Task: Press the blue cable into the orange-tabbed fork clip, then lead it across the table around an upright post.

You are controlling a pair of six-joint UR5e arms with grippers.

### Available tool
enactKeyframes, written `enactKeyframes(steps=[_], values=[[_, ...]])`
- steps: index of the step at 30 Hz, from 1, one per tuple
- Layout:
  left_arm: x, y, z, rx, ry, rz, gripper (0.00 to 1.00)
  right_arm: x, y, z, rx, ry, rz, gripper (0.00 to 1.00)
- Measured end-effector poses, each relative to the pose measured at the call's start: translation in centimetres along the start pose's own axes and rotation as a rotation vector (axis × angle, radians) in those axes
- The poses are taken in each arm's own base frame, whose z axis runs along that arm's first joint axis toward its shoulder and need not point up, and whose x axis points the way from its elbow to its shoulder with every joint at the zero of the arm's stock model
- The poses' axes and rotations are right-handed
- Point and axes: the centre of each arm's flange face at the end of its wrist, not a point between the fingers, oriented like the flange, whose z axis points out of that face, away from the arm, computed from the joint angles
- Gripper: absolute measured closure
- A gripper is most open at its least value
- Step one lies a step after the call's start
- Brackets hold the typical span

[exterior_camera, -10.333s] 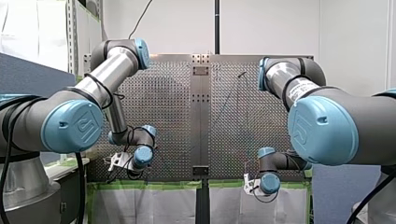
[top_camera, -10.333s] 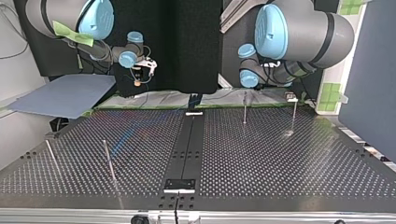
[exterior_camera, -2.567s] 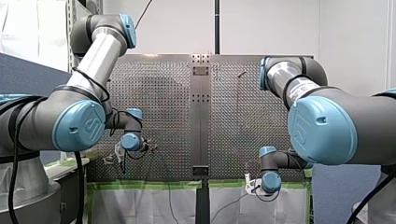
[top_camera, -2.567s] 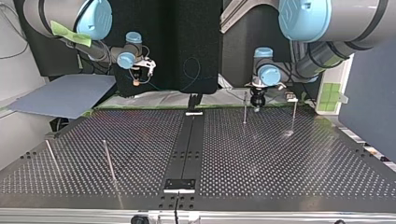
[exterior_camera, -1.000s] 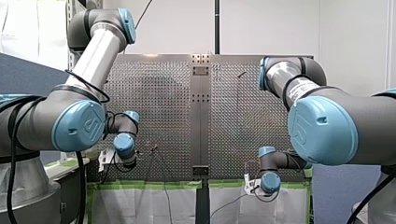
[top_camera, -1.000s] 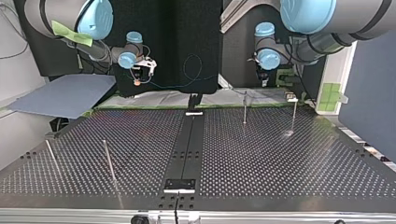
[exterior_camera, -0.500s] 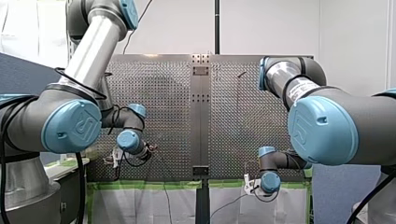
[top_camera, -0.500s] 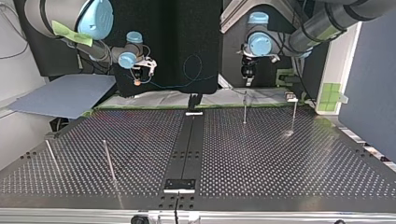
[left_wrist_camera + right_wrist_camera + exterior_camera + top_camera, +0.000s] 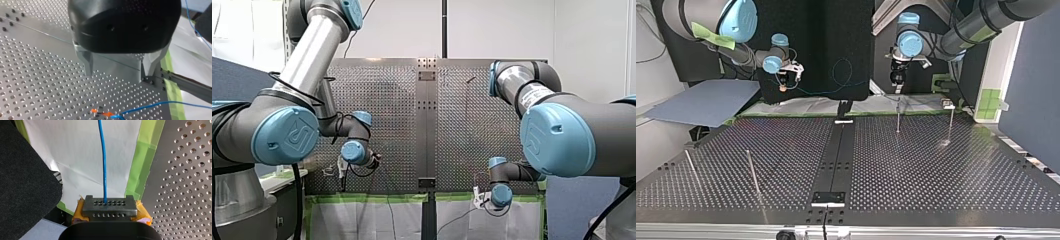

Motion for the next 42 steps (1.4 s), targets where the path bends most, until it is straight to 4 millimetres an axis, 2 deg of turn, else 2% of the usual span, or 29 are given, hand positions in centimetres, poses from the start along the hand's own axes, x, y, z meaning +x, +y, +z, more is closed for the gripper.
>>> enactKeyframes(steps=[5,13,16,22,34,42], values=[[0.3,-0.4,-0.4,0.004,0.016,0.029,0.0,0.0,0.0,0.0,0.0,0.0,0.0,0.99],[1.1,-2.9,-1.4,0.067,0.015,0.001,0.0,0.1,-0.1,0.0,0.011,0.003,-0.001,0.99],[1.2,-4.0,-1.8,0.093,0.003,-0.02,0.0,0.8,-0.2,0.0,0.026,0.013,-0.001,0.99],[2.1,-5.9,-2.8,0.141,0.013,-0.057,0.0,3.4,-1.0,-0.5,0.079,0.04,-0.007,0.99],[6.8,-9.9,-4.0,0.288,0.058,-0.132,0.0,7.8,-2.6,-2.9,0.134,0.07,-0.025,0.99],[10.9,-10.9,-5.7,0.309,0.124,-0.156,0.0,9.6,-1.2,-4.8,0.086,0.065,0.03,0.99]])
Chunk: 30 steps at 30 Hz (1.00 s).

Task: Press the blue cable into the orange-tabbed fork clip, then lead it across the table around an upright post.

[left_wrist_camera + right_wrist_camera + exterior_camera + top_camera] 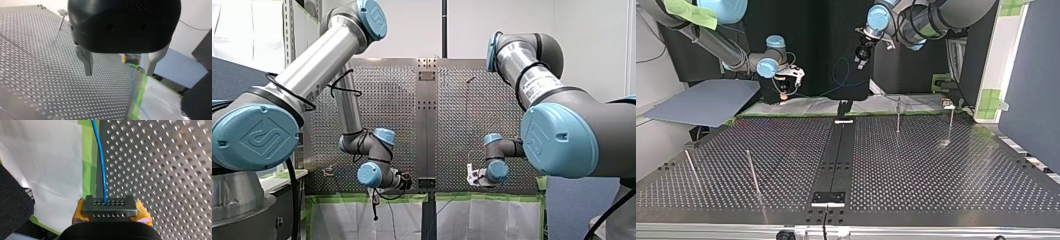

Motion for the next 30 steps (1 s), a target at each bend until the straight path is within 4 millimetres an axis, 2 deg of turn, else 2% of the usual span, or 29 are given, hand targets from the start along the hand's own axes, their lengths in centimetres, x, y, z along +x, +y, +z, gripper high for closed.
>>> enactKeyframes(steps=[7,18,23,30], values=[[1.1,0.4,-0.2,-0.011,0.019,0.003,0.0,3.1,0.5,-0.7,-0.012,0.031,0.059,0.99],[1.3,0.0,-0.3,0.003,0.024,0.047,0.0,9.8,1.7,-1.5,-0.008,0.141,0.148,0.99],[0.8,-0.7,-0.5,0.012,0.017,0.083,0.0,13.3,2.3,-1.6,0.005,0.182,0.174,0.99],[-1.2,-2.7,-0.4,0.016,-0.015,0.111,0.0,17.4,3.3,-2.7,-0.001,0.21,0.182,0.99]])
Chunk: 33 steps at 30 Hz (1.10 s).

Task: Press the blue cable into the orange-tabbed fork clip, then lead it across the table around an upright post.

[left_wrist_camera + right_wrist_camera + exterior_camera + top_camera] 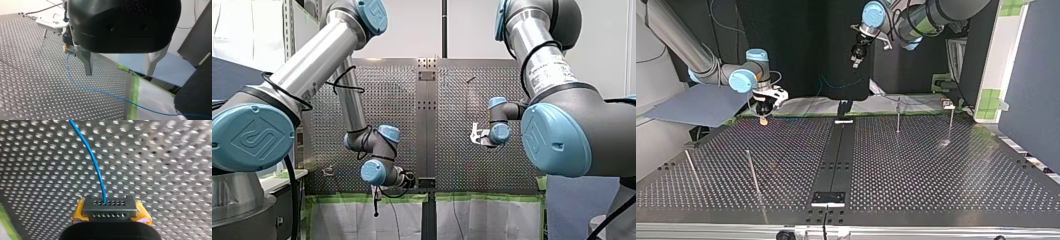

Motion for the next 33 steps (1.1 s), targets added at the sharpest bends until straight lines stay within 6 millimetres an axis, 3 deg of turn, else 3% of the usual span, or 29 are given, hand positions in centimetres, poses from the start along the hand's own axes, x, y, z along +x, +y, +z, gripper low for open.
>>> enactKeyframes(steps=[14,27,33], values=[[-6.5,-6.8,1.1,0.051,-0.107,0.016,0.0,8.6,0.0,-1.6,0.0,0.071,0.023,0.99],[-13.0,-15.1,-0.9,0.108,-0.21,-0.031,0.0,14.8,-0.5,-4.4,0.008,0.138,0.035,0.99],[-16.3,-17.6,-1.7,0.128,-0.249,-0.09,0.0,17.1,-0.7,-6.3,0.012,0.167,0.036,0.99]])
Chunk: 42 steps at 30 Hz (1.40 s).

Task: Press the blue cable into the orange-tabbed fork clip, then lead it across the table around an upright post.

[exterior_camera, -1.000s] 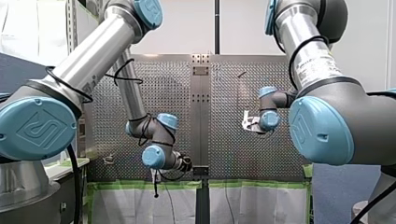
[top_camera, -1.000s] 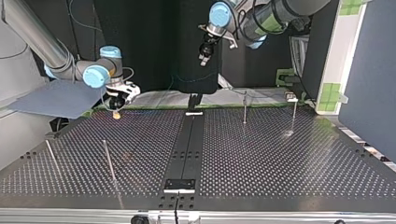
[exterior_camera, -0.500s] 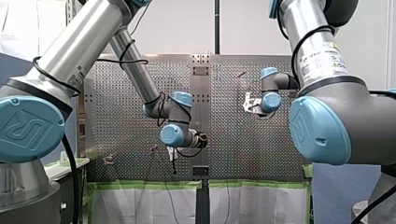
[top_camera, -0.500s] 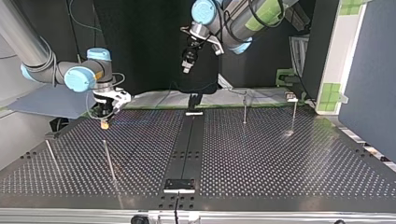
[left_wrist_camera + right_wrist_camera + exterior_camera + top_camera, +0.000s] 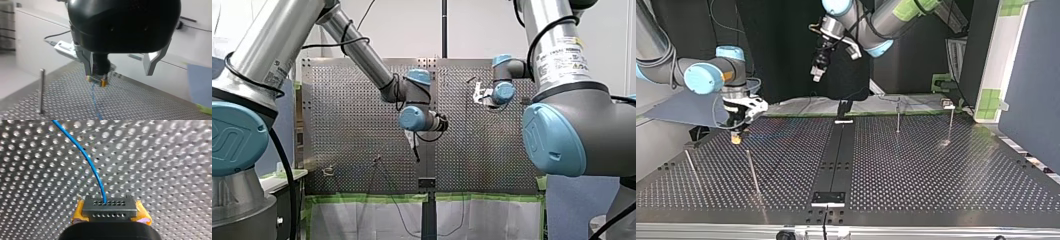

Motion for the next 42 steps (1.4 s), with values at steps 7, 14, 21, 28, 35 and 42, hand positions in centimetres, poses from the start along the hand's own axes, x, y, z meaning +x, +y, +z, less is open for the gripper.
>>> enactKeyframes(steps=[7,14,21,28,35,42], values=[[-2.3,-1.8,0.9,0.001,-0.018,-0.055,0.0,2.8,-0.3,-1.3,0.006,0.041,0.002,0.99],[-3.7,-3.3,1.8,0.005,-0.015,-0.108,0.0,5.9,-1.2,-2.7,0.02,0.086,0.001,0.99],[-5.2,-4.8,2.6,0.008,-0.013,-0.16,0.0,8.8,-2.0,-4.5,0.034,0.117,0.001,0.99],[-7.2,-5.9,3.6,-0.004,-0.019,-0.203,0.0,10.5,-2.4,-6.9,0.039,0.122,0.004,0.99],[-9.2,-6.8,4.6,-0.012,-0.024,-0.253,0.0,11.7,-2.9,-9.4,0.05,0.133,0.005,0.99],[-10.9,-8.0,5.9,0.027,-0.03,-0.319,0.0,14.1,-3.8,-11.5,0.08,0.172,0.006,0.99]])
